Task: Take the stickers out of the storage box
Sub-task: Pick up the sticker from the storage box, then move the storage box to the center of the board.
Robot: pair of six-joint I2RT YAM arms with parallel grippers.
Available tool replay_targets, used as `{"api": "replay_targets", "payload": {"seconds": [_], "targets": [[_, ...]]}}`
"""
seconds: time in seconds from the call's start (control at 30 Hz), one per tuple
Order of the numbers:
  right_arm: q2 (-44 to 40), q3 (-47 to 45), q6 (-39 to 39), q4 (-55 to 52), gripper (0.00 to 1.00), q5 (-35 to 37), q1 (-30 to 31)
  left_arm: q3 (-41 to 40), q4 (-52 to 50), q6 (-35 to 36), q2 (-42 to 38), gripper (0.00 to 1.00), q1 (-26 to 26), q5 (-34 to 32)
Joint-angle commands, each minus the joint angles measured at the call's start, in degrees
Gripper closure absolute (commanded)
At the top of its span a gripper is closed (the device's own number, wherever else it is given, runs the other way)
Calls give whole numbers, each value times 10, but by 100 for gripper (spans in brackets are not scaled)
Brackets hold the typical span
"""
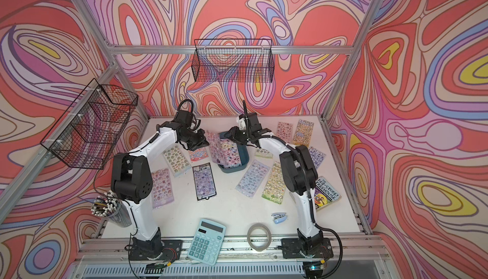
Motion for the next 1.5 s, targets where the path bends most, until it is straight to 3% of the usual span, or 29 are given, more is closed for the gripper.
{"api": "replay_targets", "payload": {"seconds": [0.0,0.53,0.8,1.0,1.2,1.47], "targets": [[-40,15,-24,-23,52,28,3,-11,10,7,-42,100,22,27],[-48,-27,-42,-39,53,38,0,-13,-27,34,-120,100,103,-24],[-53,-19,-147,-209,52,247,0,-16,-32,34,-126,100,104,-8],[-43,-20,-185,-250,53,323,1,-14,-37,38,-135,100,105,-10],[-34,-22,-186,-243,54,309,2,27,-62,53,-132,100,113,-19],[-43,-16,-187,-238,54,307,2,85,-94,69,-84,100,119,-78]]}}
